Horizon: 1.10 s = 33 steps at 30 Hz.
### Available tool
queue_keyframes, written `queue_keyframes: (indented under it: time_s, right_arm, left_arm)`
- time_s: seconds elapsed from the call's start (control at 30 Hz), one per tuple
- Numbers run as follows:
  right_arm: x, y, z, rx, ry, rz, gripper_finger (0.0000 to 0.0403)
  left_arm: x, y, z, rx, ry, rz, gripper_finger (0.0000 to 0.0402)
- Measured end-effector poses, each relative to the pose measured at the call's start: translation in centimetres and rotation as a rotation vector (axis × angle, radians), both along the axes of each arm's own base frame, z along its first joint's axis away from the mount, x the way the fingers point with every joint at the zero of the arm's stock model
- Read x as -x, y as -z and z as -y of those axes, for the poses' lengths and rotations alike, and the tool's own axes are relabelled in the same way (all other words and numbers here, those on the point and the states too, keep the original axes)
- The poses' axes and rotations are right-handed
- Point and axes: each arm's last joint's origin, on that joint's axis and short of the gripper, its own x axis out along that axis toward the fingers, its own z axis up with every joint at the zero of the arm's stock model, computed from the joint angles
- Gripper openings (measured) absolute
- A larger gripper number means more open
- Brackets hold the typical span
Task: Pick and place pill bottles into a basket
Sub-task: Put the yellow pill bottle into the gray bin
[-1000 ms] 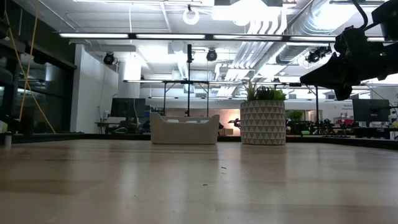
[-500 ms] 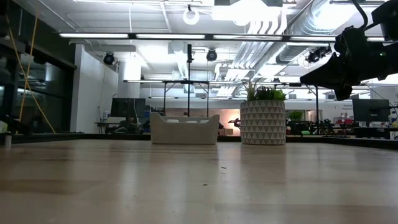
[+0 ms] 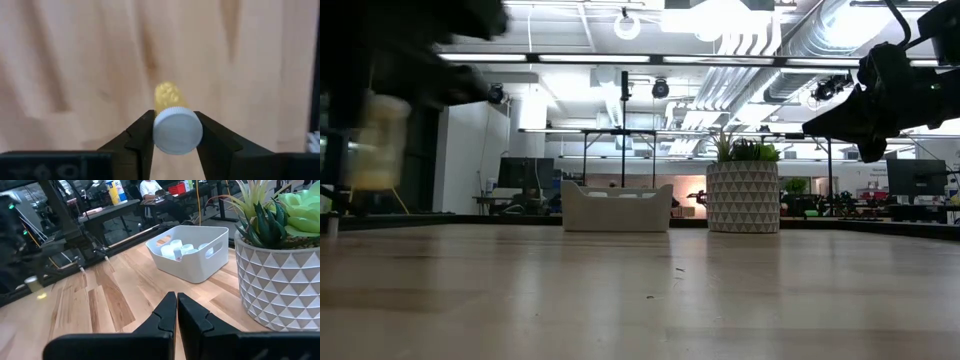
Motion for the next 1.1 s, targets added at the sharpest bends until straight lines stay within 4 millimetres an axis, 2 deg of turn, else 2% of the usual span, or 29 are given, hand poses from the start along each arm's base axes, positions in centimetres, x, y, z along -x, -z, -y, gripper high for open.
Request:
queue_keyframes:
  time_s: [0.17,0.3,0.43,0.6,0.7,0.87,1.0,1.1]
  right_arm:
    - [0.0,0.0,0.0,-0.003,0.0,0.001,0.0007]
    - [0.0,0.0,0.0,-0.003,0.002,0.001,0.0007]
    - [0.0,0.0,0.0,-0.008,0.003,0.004,0.0007]
    - [0.0,0.0,0.0,-0.029,0.004,0.013,0.0007]
    - [0.0,0.0,0.0,-0.03,0.005,0.013,0.0007]
    - [0.0,0.0,0.1,-0.025,0.037,0.014,0.0007]
    - [0.1,0.0,0.1,-0.017,0.058,0.012,0.0007]
    - [0.1,0.0,0.2,-0.014,0.068,0.012,0.0007]
  left_arm:
    - [-1.9,-1.6,-4.6,-0.053,0.014,0.062,0.0139]
    - [-3.1,-3.0,-8.5,-0.12,-0.012,0.137,0.0151]
    - [-4.0,-4.4,-12.5,-0.192,-0.095,0.222,0.017]
    - [-4.4,-5.8,-17.5,-0.293,-0.235,0.322,0.0152]
    - [-4.7,-5.7,-20.1,-0.355,-0.288,0.327,0.0138]
    - [-5.0,-5.3,-23.4,-0.368,-0.36,0.284,0.0149]
    - [-5.2,-4.4,-25.1,-0.373,-0.35,0.241,0.0167]
    - [-5.1,-3.5,-26.0,-0.351,-0.326,0.207,0.0157]
